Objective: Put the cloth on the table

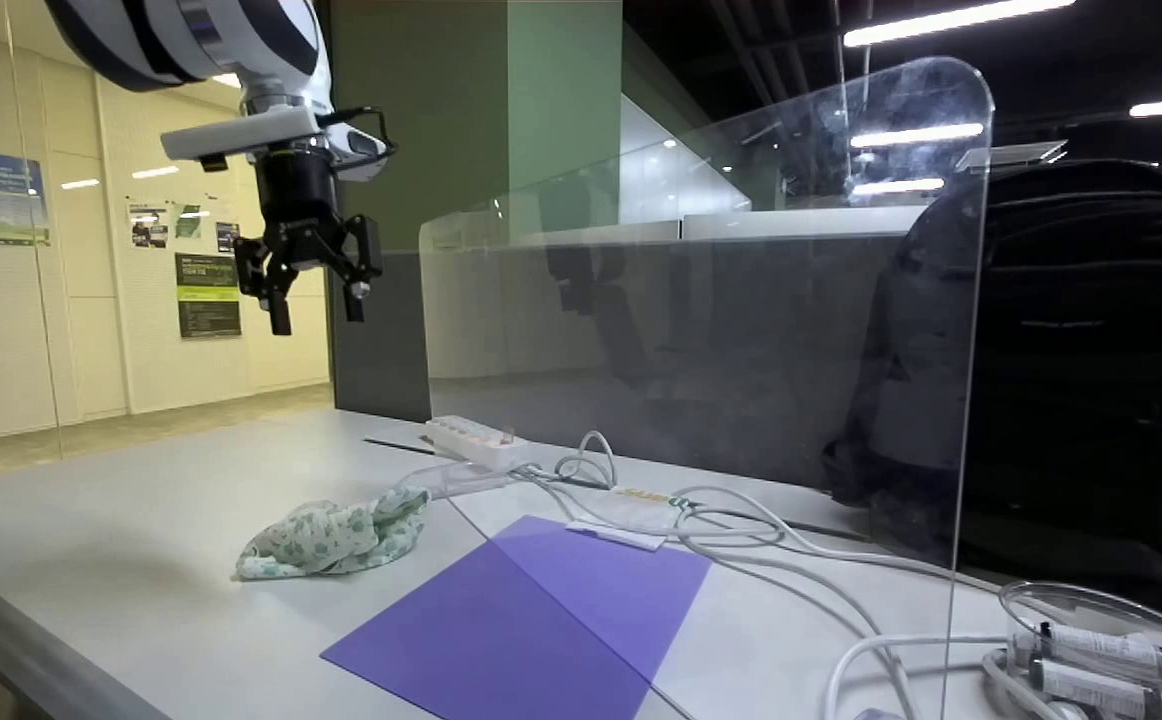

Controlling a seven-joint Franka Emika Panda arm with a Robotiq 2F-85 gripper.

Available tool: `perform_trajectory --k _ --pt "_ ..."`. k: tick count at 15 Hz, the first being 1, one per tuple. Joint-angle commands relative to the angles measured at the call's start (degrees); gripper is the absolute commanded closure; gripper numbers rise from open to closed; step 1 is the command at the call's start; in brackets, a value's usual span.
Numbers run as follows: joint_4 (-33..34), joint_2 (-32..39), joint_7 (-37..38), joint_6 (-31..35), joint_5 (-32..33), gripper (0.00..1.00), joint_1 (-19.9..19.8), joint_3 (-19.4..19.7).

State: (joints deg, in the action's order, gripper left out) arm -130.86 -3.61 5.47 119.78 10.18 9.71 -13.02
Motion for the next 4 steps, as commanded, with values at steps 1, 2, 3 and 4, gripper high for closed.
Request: perform_trajectory --k 1,2,3,4 --pt "-1.17 -4.86 -1.64 -7.14 0.70 0.00 0.81 0.20" --pt "-1.39 -5.78 -2.47 -8.48 0.72 0.00 0.95 0.11" --pt "-1.71 -6.83 -3.63 -9.54 0.63 0.00 1.12 0.10" --pt "-1.85 -7.59 -4.63 -10.65 0.55 0.00 1.23 0.15"
